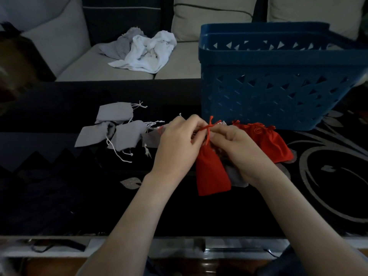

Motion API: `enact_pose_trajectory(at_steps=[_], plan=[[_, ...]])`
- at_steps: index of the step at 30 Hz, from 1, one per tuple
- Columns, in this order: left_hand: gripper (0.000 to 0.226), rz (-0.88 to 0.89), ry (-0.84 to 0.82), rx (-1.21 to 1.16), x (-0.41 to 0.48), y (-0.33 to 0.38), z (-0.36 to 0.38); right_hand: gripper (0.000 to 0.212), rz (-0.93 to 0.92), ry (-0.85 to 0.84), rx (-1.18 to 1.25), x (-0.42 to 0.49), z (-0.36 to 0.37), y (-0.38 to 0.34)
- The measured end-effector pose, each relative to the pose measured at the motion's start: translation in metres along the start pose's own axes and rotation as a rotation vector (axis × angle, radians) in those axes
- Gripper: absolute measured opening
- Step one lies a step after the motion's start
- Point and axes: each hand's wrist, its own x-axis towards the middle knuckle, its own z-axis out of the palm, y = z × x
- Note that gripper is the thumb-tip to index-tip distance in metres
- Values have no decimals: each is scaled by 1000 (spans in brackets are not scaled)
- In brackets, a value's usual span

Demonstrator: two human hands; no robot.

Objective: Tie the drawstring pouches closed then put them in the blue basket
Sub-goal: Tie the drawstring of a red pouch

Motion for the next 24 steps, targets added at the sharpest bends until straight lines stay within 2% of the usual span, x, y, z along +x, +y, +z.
enact_pose_trajectory(at_steps=[6,8,14,16,18,21,24], plan=[[5,-1,7,-89,1,-2,1,20,-46,79,-35,-3,-1,-3],[4,-24,3,-138,2,-2,1,21,-36,93,29,-4,-2,-4],[7,-119,-72,-293,2,0,3,25,-29,159,409,-5,-3,-13],[16,-173,-91,-332,3,2,3,27,-38,172,476,-3,-2,-13],[27,-241,-83,-324,5,2,1,31,-29,206,593,0,-4,-13],[22,-384,-54,-300,8,-3,-3,41,-17,218,852,-1,-12,-18],[24,-471,-85,-240,9,-7,-6,31,-40,154,1004,-3,-12,-20]])
